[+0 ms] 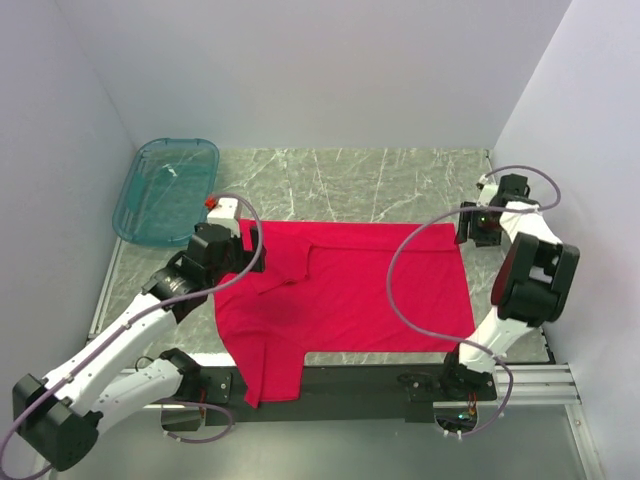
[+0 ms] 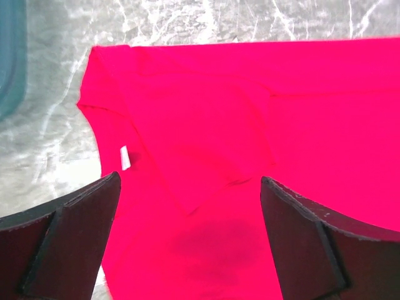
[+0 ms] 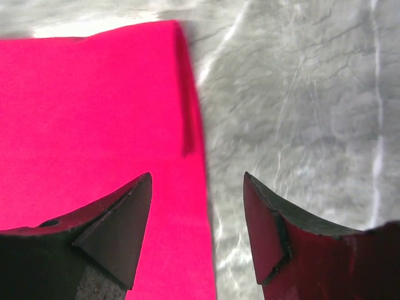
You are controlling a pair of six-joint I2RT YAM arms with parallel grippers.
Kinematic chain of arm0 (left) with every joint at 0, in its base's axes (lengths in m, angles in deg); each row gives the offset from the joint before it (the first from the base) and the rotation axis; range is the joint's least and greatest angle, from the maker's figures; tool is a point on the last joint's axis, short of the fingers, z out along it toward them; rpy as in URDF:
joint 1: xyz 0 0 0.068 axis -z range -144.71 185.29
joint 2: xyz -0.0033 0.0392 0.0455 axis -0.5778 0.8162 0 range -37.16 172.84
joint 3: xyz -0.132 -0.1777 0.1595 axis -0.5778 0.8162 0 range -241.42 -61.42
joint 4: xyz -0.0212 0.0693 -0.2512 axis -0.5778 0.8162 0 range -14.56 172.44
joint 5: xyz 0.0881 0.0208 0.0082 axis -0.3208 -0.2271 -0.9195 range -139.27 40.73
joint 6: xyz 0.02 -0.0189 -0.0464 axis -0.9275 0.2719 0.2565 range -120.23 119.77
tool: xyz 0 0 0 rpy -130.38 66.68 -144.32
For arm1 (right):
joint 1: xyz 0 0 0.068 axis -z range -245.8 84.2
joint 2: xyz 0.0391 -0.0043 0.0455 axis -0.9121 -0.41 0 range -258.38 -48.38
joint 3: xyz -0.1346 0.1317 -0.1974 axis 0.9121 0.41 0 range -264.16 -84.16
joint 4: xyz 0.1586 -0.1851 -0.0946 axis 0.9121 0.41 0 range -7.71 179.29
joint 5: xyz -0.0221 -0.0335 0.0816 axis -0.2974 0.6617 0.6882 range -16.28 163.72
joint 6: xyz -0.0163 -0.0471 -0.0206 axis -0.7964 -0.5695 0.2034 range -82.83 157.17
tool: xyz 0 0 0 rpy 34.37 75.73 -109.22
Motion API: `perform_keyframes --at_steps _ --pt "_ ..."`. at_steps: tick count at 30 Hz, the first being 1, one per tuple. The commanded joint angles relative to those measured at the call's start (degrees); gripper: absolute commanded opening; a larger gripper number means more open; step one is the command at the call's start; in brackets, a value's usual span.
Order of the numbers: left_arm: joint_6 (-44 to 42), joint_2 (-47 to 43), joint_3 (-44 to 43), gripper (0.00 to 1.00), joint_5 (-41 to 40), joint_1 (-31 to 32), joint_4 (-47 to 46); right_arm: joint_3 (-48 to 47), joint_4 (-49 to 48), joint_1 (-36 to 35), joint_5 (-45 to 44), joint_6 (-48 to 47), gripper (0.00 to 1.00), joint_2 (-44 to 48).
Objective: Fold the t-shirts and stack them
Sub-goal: Fold the tshirt
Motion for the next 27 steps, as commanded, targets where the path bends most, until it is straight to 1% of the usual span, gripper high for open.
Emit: perform_keyframes --at_steps 1,2,3,4,5,6,7,9,10,12,14,16,19,20,27 --pt "5.6 3.8 0.1 0.99 7.6 -7.6 -5.0 0.5 1.7 0.9 9.6 -8.3 0.67 11.3" --pt "7.9 5.2 0.4 0.99 14.9 -10.1 -6.6 1.4 4.0 0.8 18.3 -10.0 0.67 13.0" --pt "9.0 9.1 0.6 0.97 17.7 -12.4 -8.1 2.1 5.0 0.8 22.9 -11.7 0.67 14.9" --pt "10.2 11.4 0.5 0.95 19.7 -16.0 -10.4 2.7 6.2 0.5 27.2 -15.0 0.67 18.3" --pt "12.3 14.0 -0.7 0.93 21.1 -17.4 -10.8 3.9 8.2 0.5 34.1 -16.1 0.67 19.9" --pt "13.1 19.3 -1.7 0.89 21.1 -18.2 -11.1 5.1 7.8 0.4 36.6 -16.2 0.67 21.5" --pt "13.9 21.8 -2.5 0.88 20.3 -18.9 -11.0 6.1 7.4 -0.2 38.3 -15.9 0.67 24.1" --pt "15.6 28.1 -4.9 0.83 17.5 -19.1 -11.4 8.6 6.6 -0.6 41.1 -15.6 0.67 25.8" --pt "16.1 29.9 -5.6 0.82 17.3 -19.1 -11.7 9.2 6.3 -0.8 41.7 -15.2 0.67 26.4" --pt "17.3 34.3 -7.6 0.79 12.7 -19.1 -12.3 9.6 6.9 -0.8 42.4 -15.9 0.67 26.2" --pt "17.7 37.5 -9.5 0.77 11.1 -19.1 -13.3 8.9 7.6 -0.8 41.9 -16.5 0.67 25.2" --pt "17.8 39.2 -11.0 0.75 8.7 -19.1 -13.3 8.9 8.2 -0.7 42.4 -17.0 0.67 24.4" --pt "17.3 42.0 -13.9 0.73 7.2 -19.1 -12.7 9.1 8.0 -0.7 42.8 -17.2 0.67 24.3" --pt "17.0 43.6 -15.5 0.71 7.1 -19.1 -12.3 9.1 8.0 -0.7 42.8 -17.3 0.67 24.2" --pt "15.9 50.5 -21.3 0.63 5.0 -19.1 -9.2 8.9 8.3 -0.7 42.5 -17.6 0.67 24.0"
